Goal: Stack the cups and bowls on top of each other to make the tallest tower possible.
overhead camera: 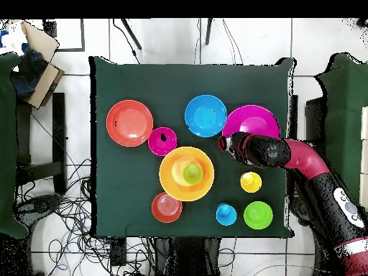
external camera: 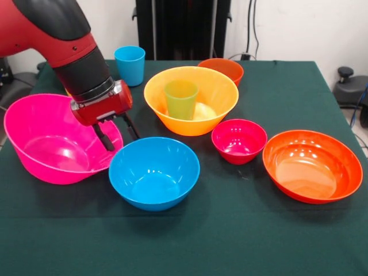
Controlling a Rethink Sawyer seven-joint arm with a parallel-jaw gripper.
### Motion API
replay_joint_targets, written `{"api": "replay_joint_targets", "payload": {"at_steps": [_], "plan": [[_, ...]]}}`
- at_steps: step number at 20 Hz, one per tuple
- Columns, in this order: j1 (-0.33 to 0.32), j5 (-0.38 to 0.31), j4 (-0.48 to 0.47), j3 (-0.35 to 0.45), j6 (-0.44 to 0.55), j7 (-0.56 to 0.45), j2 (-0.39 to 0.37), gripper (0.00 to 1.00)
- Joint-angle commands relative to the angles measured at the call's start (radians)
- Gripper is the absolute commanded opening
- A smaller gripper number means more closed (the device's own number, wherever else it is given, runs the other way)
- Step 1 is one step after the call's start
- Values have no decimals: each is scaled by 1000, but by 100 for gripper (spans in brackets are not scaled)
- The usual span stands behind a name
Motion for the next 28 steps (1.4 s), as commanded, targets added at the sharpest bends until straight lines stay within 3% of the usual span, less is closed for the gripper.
{"api": "replay_joint_targets", "payload": {"at_steps": [1,3,4,7,8,14,28], "plan": [[49,-85,-44,4,-6,-286,-7,100],[49,-81,-34,6,-9,-269,-20,100],[48,-75,-35,5,-5,-262,-20,0],[58,-74,-32,-4,-9,-226,-36,0],[55,-72,-28,2,-12,-232,-38,100],[69,-52,-44,-1,18,-226,-37,100],[98,-29,-17,-12,35,-168,-122,100]]}}
